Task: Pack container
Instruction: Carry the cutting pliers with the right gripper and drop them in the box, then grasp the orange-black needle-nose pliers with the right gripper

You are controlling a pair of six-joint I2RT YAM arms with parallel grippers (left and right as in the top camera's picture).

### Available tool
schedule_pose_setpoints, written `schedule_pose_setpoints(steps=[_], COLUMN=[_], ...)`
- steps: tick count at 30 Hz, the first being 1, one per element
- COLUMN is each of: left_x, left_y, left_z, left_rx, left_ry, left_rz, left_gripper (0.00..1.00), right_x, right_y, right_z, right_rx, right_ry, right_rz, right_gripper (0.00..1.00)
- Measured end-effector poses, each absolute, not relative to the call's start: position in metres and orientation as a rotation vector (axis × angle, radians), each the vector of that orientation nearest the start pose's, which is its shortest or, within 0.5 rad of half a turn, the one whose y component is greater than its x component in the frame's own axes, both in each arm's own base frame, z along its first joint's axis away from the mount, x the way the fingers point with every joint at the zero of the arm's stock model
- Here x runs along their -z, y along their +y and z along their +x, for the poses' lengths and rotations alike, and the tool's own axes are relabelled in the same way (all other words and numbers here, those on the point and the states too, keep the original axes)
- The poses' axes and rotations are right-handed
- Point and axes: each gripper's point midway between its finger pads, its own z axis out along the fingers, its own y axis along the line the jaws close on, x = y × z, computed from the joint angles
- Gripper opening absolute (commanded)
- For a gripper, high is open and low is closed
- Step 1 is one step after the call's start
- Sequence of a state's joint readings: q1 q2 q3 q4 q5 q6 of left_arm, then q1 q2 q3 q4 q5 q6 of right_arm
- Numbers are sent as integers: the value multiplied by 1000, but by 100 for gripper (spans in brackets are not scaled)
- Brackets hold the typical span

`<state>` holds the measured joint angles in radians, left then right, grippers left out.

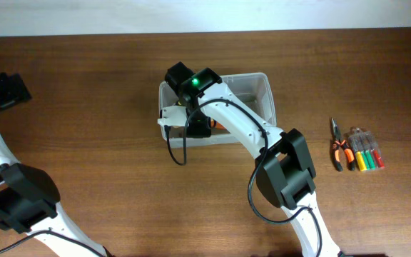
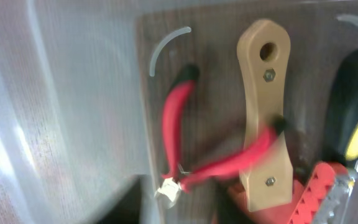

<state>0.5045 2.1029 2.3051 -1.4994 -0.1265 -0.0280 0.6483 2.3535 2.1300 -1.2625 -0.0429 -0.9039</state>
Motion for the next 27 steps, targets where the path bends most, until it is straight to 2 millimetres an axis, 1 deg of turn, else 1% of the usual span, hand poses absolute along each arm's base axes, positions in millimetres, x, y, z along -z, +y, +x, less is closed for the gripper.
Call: schedule_pose_setpoints(steps=[1, 2, 3, 4, 6, 8, 9, 10, 11, 12, 13, 15, 16, 17, 18, 19, 20, 21, 22, 24, 25, 27], left_x=[-213, -213, -213, -213, -213, -213, -213, -213, -213, -213, -213, -213, -213, -213, -213, -213, -213, -213, -213, -213, -213, -213], left_y=[235, 235, 235, 235, 236, 236, 236, 236, 236, 236, 236, 235, 235, 235, 235, 235, 235, 236, 235, 235, 235, 236], left_z=[382, 382, 382, 382, 382, 382, 382, 382, 382, 382, 382, 382, 382, 382, 382, 382, 382, 382, 382, 382, 382, 382], left_rx=[-272, -271, -272, -271, -272, -272, -272, -272, -272, -272, -272, -271, -270, -271, -270, -271, -271, -272, -271, -271, -271, -272], left_ry=[2785, 2785, 2785, 2785, 2785, 2785, 2785, 2785, 2785, 2785, 2785, 2785, 2785, 2785, 2785, 2785, 2785, 2785, 2785, 2785, 2785, 2785], left_rz=[-786, -786, -786, -786, -786, -786, -786, -786, -786, -786, -786, -786, -786, -786, -786, -786, -786, -786, -786, -786, -786, -786], left_gripper=[99, 99, 99, 99, 99, 99, 99, 99, 99, 99, 99, 99, 99, 99, 99, 99, 99, 99, 99, 99, 99, 99], right_x=[-62, -66, -71, -79, -104, -145, -170, -195, -229, -251, -275, -312, -327, -332, -335, -333, -326, -318, -304, -272, -251, -210], right_y=[293, 288, 284, 279, 267, 245, 230, 212, 183, 156, 122, 52, 8, -18, -44, -69, -89, -100, -111, -123, -127, -128], right_z=[379, 379, 380, 383, 394, 409, 416, 424, 432, 435, 436, 430, 423, 416, 409, 402, 396, 393, 390, 388, 387, 383], right_rx=[-36, -17, 4, 30, 92, 142, 156, 167, 175, 187, 204, 242, 257, 259, 250, 236, 206, 183, 148, 84, 45, -23], right_ry=[2197, 2235, 2266, 2294, 2351, 2403, 2418, 2432, 2445, 2457, 2474, 2500, 2517, 2530, 2545, 2568, 2595, 2620, 2659, 2742, 2796, 2903], right_rz=[-2121, -2095, -2066, -2022, -1881, -1672, -1551, -1412, -1231, -1100, -941, -633, -436, -322, -204, -90, 4, 59, 125, 203, 240, 279], right_gripper=[59, 71, 80, 83, 84, 84, 84, 84, 81, 79, 79, 77, 77, 77, 77, 76, 77, 77, 77, 77, 77, 76])
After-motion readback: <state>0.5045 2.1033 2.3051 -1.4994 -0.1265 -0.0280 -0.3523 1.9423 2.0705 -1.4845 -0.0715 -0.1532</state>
